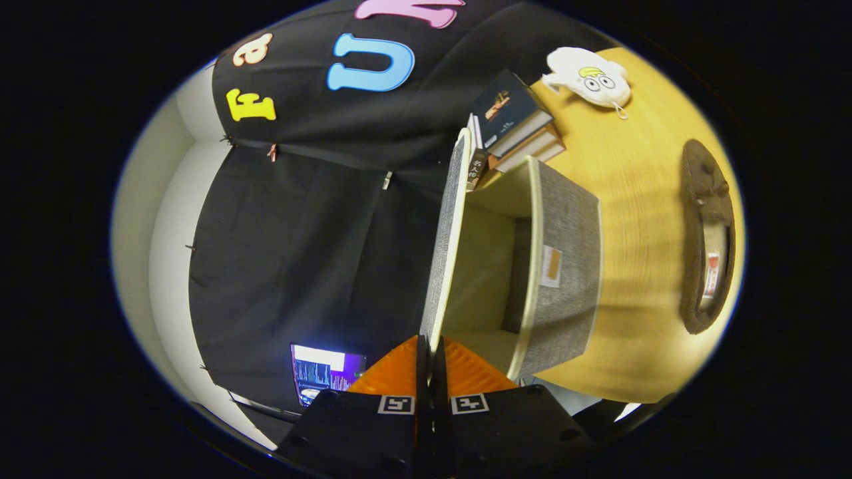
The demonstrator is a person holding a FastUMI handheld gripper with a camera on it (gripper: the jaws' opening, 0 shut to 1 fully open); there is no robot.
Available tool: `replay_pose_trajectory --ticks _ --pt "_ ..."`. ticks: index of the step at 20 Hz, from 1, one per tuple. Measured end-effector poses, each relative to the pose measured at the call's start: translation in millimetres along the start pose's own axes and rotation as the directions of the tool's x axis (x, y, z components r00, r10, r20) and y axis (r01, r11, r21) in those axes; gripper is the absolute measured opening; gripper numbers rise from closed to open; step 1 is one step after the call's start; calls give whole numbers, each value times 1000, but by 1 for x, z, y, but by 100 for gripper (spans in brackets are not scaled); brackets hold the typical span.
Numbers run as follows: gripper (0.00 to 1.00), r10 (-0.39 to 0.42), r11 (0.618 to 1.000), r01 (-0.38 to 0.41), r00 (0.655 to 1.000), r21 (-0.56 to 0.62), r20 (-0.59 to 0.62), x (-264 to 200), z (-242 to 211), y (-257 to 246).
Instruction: Open the storage box then place both shoes into the box .Put the left shoe in first, then the right shoe, with the right side of both shoes facing outward in a uniform manner.
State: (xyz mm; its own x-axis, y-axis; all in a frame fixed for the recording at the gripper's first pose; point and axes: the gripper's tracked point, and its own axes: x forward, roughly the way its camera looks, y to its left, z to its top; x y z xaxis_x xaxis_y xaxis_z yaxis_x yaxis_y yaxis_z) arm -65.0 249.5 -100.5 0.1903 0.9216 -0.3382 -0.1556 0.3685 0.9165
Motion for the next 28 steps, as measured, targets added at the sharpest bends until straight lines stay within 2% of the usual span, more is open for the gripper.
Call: replay_pose_trajectory --ticks 10,16,20,26,28 --pt "6 -39 992 33 998 -119 -47 66 4 78" --pt "6 -35 986 23 997 -164 -73 138 -4 126" --pt "10 -63 960 38 995 -276 -82 180 -10 140" --pt "11 -79 953 54 994 -298 -74 213 -12 140" --pt "70 -88 940 73 996 -332 -30 212 -10 136"
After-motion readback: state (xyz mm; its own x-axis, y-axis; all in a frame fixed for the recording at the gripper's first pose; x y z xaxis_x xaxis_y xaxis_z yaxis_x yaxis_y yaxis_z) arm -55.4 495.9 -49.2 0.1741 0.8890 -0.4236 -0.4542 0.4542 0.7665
